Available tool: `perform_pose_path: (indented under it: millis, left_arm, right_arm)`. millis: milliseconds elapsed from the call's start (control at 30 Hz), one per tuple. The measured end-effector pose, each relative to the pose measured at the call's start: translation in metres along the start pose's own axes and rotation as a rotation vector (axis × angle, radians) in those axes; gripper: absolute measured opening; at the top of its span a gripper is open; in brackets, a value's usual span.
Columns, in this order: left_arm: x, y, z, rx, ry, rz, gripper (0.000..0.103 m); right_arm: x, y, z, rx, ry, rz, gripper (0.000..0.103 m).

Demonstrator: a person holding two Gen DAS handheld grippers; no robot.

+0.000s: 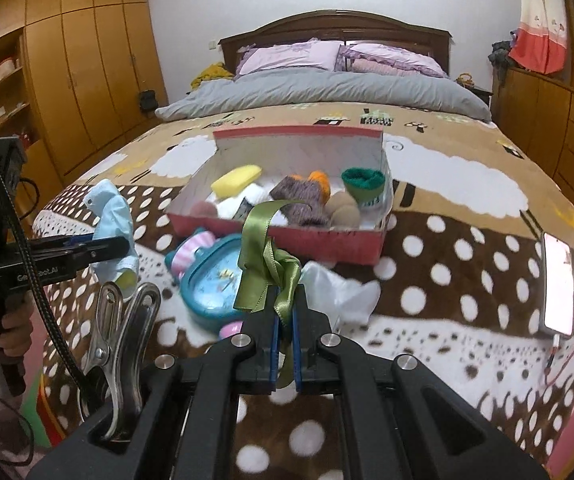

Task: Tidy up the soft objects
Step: 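Carry the face mask and green ribbon bow into the pink box and release both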

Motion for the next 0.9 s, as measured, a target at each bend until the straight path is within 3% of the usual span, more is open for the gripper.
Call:
perform_pose_path:
  millis: [467,900]
  left_arm:
    - [-0.053,0.025,0.035,0.015,0.076,0.063,0.032]
    - [-0.09,0.069,0.038,-0.003,0.065,0.078,0.032]
  right_arm:
    - [-0.031,0.025,0.018,0.016,0.019,0.014,0.006]
    - [-0.068,0.051,0.045,0.027,0.034,0.037,0.006]
Point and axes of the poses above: each gripper's, at about its wrist camera, not at the fingertips, and y roughly the way its jaws point, z to its right, x to its underside, the point moved 8 cm from there along y, roughly the way its jaws point, and after that the axes turned 14 degrees about -y, right-handed, at the moved point
